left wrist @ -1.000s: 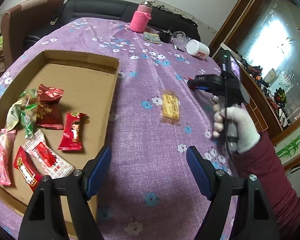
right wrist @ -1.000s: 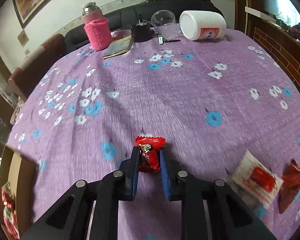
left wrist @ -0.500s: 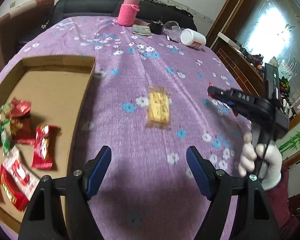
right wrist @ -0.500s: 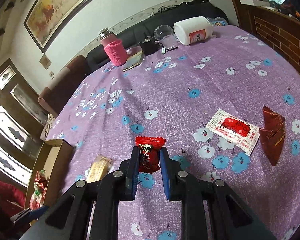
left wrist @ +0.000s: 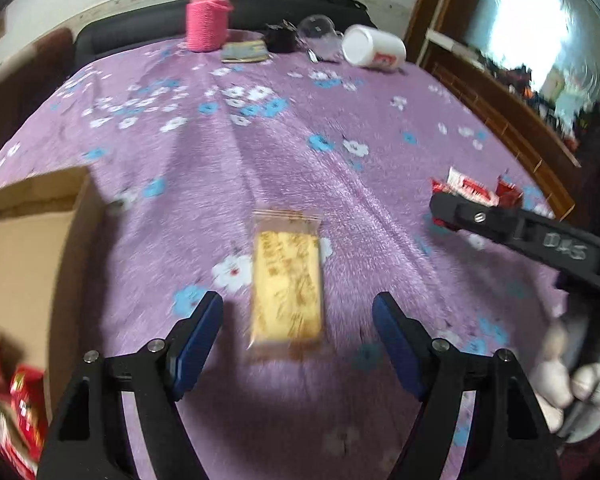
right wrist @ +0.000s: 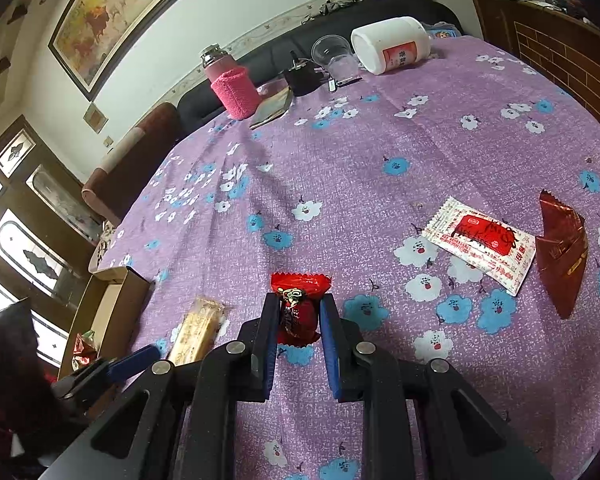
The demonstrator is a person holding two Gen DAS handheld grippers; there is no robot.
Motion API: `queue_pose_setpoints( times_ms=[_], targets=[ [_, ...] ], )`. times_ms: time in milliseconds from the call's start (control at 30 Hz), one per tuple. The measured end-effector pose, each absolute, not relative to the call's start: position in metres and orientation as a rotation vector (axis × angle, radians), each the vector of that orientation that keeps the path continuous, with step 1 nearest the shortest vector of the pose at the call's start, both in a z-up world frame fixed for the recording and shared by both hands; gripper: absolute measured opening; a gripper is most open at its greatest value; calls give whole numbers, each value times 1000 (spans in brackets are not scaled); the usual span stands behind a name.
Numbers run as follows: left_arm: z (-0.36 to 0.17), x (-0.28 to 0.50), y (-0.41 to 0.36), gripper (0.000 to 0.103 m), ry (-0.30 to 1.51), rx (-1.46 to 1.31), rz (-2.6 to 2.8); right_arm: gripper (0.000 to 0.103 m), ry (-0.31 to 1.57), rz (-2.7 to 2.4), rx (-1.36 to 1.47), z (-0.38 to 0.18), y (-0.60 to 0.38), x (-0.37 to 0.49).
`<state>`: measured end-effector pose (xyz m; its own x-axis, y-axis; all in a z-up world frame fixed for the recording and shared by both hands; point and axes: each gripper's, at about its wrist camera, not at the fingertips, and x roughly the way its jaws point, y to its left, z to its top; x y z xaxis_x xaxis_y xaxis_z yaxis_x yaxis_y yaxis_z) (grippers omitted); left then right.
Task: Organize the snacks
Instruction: 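Grasp the yellow biscuit pack with left gripper while right grasps a red candy, then carry the biscuit pack and red candy over the cardboard tray with both grippers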
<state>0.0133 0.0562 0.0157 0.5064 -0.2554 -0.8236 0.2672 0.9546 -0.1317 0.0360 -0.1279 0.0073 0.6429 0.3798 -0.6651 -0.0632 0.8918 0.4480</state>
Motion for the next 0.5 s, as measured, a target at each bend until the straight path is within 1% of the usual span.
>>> queue_pose_setpoints(
  times_ms=[67,100,133,167,200,367,500],
  targets=[
    [13,16,48,68,965,73,-296,21,835,257,409,8,-128,36],
    [12,17,45,59,957,108,-281,21,836,256,410,7,-129,37],
    [12,17,41,44,944,142,-268,21,836,256,413,7,-130,37],
    [12,16,40,36,927,156,-274,21,837,256,415,7,-131,37],
    [13,15,40,32,919,160,-288,21,838,254,415,6,-131,37],
    [17,10,45,32,899,149,-287,21,830,244,424,6,-134,36],
    [43,-8,62,32,863,42,-303,21,817,239,446,4,-139,33]
  ],
)
